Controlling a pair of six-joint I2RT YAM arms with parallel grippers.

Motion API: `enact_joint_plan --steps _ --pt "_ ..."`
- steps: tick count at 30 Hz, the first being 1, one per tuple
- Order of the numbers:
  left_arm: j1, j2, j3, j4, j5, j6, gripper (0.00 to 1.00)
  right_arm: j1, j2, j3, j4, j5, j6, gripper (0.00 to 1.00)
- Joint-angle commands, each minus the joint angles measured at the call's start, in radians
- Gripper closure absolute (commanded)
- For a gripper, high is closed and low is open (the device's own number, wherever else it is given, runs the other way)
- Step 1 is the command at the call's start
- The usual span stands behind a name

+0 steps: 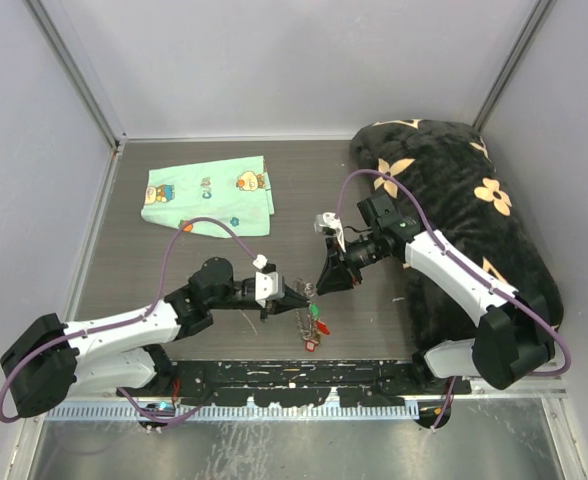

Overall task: Remove the keys from the keyring
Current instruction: Remove the key from the keyring.

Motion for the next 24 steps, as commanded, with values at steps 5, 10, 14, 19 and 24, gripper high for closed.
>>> enact_joint_plan --steps 5,10,14,19,24 --pt "-0.003 -0.032 -0.025 0.222 -0.025 -0.07 1.0 -0.004 -0.059 -0.007 0.021 -0.024 -0.068 0.71" --pt "-0.003 -0.041 -0.037 0.236 -0.049 -0.088 1.0 -0.011 -0.12 -0.012 -0.082 -0.073 -0.282 0.58" --pt "-0.001 -0.027 -0.077 0.358 -0.064 -0.151 1.0 -0.016 -0.153 -0.049 -0.15 -0.138 -0.48 0.49" --pt "-0.002 0.047 -0.127 0.589 -0.097 -0.275 1.0 -0.016 -0.151 -0.065 -0.233 -0.204 -0.65 0.48" --pt "-0.002 0.135 -0.143 0.761 -0.126 -0.344 1.0 -0.014 -0.154 -0.074 -0.192 -0.211 -0.615 0.54"
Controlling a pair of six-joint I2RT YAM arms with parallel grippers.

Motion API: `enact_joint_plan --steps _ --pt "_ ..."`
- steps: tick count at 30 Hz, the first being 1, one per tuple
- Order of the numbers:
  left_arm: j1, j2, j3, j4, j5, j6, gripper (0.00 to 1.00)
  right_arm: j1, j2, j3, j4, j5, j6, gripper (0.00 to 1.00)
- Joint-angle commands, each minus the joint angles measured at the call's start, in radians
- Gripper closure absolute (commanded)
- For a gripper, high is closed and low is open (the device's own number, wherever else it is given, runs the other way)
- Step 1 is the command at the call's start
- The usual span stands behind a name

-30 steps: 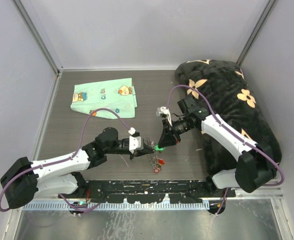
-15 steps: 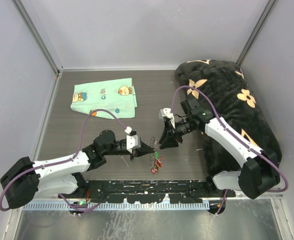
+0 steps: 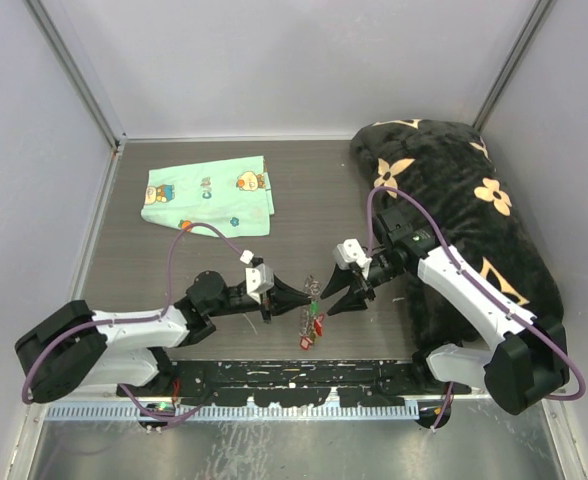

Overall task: Remove the keys from the keyring
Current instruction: Remove the key from the keyring.

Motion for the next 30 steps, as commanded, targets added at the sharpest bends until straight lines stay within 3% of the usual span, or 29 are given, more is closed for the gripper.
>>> enact_joint_plan --steps 1,8,14,23,30 --pt "-0.001 0.049 0.011 0.311 -0.038 -0.093 1.0 -0.001 -0.017 -0.001 0.028 -0.055 -0.024 0.55" --pt "-0.002 0.069 0.022 0.331 -0.042 -0.107 1.0 -0.001 -0.033 -0.011 0.161 0.005 0.152 0.6" --pt "-0.003 0.065 0.02 0.324 -0.036 -0.115 1.0 -0.002 -0.04 0.012 0.179 0.074 0.207 0.6" --pt "-0.009 0.08 0.037 0.323 -0.033 -0.122 1.0 0.008 -0.038 -0.013 0.262 0.047 0.29 0.6" --pt "-0.019 0.134 0.053 0.333 -0.037 -0.12 1.0 0.027 -0.034 -0.025 0.308 0.062 0.342 0.67"
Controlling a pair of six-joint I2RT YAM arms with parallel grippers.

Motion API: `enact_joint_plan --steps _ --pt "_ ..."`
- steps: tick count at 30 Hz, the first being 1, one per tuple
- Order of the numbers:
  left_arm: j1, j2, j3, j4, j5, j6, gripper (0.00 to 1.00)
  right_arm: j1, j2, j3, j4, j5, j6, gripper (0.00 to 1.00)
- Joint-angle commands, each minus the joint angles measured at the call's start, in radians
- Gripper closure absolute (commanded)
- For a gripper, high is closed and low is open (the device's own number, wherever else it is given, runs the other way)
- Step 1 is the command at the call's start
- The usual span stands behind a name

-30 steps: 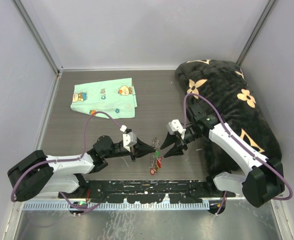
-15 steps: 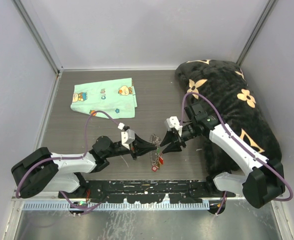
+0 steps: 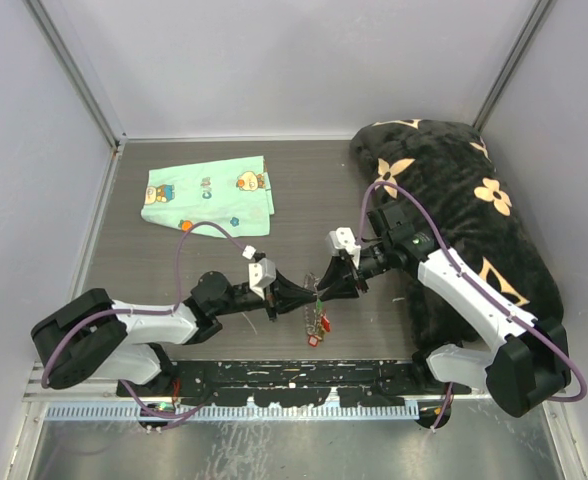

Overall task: Remove the keys from the keyring
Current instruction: Remove the key from the keyring.

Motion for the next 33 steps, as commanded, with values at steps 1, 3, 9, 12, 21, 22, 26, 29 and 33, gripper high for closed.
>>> enact_joint_plan --steps 1,3,9,12,21,22,26,29,33 --pt "-0.008 -0.001 0.048 0.125 -0.014 0.007 1.0 0.015 -0.02 -0.006 0.061 -0.005 0.049 0.69" --pt "-0.008 -0.001 0.048 0.124 -0.017 0.006 1.0 0.02 -0.019 -0.007 0.065 0.003 0.052 0.77" --pt "-0.008 -0.014 0.04 0.125 -0.031 0.01 1.0 0.025 -0.02 -0.009 0.07 0.034 0.055 0.82" --pt "-0.009 -0.019 0.037 0.124 -0.037 0.011 1.0 0.026 -0.021 -0.007 0.07 0.035 0.055 0.89" --pt "-0.008 -0.041 0.002 0.148 -0.039 -0.004 0.71 0.025 -0.033 0.036 -0.049 0.034 -0.099 0.99" --pt "-0.008 -0.068 -0.009 0.15 -0.039 -0.003 0.65 0.026 -0.036 0.042 -0.069 0.038 -0.129 0.99" --pt "-0.007 -0.154 -0.054 0.096 -0.041 0.02 0.54 0.026 -0.043 0.061 -0.159 0.04 -0.275 0.99" --pt "-0.008 -0.248 -0.085 -0.014 -0.061 0.06 0.54 0.025 -0.047 0.077 -0.212 0.043 -0.391 0.99" --pt "-0.008 -0.388 -0.085 -0.222 -0.076 0.11 0.53 0.027 -0.035 0.103 -0.338 0.029 -0.684 0.99"
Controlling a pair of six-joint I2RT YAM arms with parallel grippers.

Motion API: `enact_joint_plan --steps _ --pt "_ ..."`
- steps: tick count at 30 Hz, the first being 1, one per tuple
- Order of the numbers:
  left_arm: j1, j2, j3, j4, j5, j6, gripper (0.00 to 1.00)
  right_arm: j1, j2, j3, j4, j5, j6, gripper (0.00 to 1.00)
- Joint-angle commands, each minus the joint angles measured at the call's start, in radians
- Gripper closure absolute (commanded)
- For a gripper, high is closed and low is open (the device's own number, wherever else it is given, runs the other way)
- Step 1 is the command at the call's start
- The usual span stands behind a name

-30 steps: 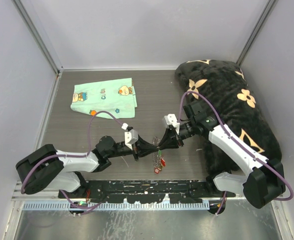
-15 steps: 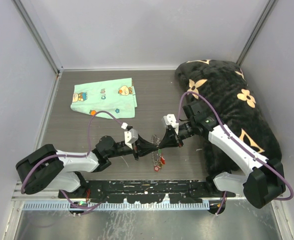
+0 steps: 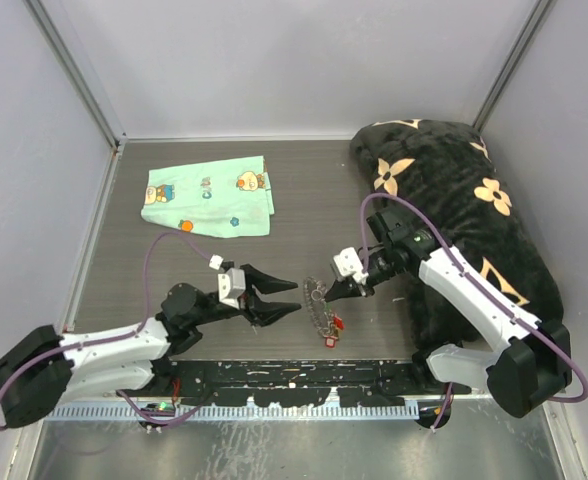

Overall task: Remove the keys from the keyring
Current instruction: Remove the key from the keyring.

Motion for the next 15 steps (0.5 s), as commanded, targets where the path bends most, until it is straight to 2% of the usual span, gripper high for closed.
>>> enact_joint_plan --steps 1,3,5,15 --pt "-0.003 -0.13 0.005 -0.181 -0.03 0.079 0.54 0.009 -0.025 0.071 -0.186 -0.049 -0.437 0.99" --pt "-0.003 -0.17 0.003 -0.209 -0.025 0.088 0.54 0.01 -0.007 0.086 -0.272 -0.039 -0.619 0.99" --pt "-0.003 -0.184 0.0 -0.22 -0.019 0.089 0.54 0.014 0.005 0.111 -0.316 -0.024 -0.71 0.99" --pt "-0.055 -0.108 0.041 -0.22 -0.009 0.113 0.57 0.027 0.01 0.175 -0.357 0.086 -0.805 0.99"
